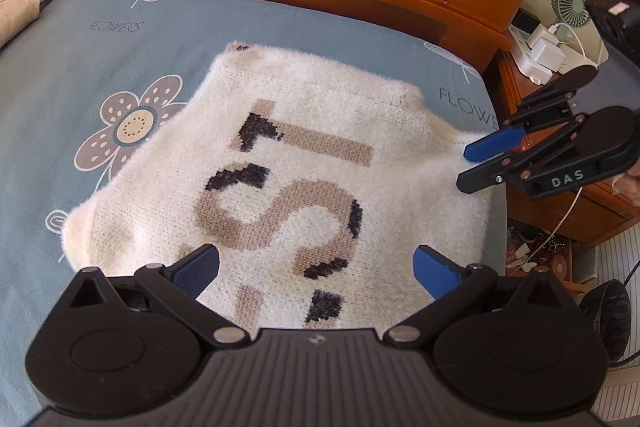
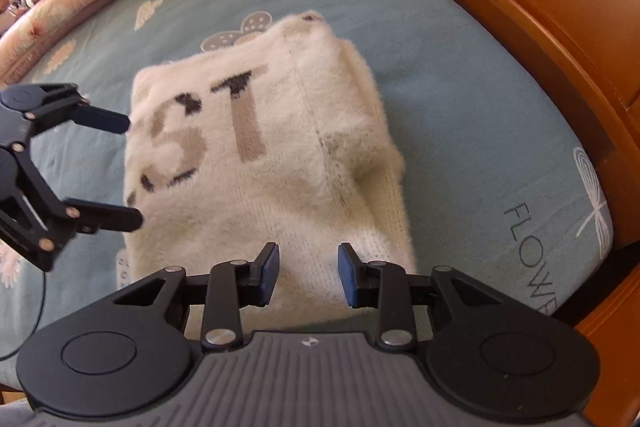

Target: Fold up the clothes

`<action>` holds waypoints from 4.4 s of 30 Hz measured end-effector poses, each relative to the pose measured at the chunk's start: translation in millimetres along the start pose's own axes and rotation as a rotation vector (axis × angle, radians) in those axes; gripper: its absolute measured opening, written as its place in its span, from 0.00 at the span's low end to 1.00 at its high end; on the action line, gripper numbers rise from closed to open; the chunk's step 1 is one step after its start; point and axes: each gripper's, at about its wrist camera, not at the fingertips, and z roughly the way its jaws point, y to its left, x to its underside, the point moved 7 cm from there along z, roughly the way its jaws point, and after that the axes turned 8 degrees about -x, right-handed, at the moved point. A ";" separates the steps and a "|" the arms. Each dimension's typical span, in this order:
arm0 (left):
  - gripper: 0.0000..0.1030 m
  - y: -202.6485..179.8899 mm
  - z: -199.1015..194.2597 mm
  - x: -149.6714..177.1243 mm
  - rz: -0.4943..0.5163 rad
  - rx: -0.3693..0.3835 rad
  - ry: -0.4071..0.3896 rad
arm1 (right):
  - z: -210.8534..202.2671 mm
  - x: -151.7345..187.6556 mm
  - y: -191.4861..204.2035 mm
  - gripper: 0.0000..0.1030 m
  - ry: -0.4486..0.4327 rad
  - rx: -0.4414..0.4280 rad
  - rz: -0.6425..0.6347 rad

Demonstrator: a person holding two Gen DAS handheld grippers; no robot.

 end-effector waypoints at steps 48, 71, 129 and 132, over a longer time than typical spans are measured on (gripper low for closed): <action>0.99 37.2 -58.9 119.8 -0.280 -0.197 -0.060 | 32.4 51.2 123.5 0.61 -0.021 0.046 0.020; 0.99 24.1 -66.7 104.0 -0.560 -0.448 -0.124 | 16.0 16.6 41.8 0.80 -0.081 0.047 -0.008; 0.99 31.3 -149.1 59.9 -0.285 -0.248 0.309 | -101.0 26.0 197.4 0.99 0.020 0.192 0.362; 0.99 33.1 -149.3 57.6 -0.289 -0.254 0.306 | -100.1 24.4 196.6 0.99 0.026 0.189 0.366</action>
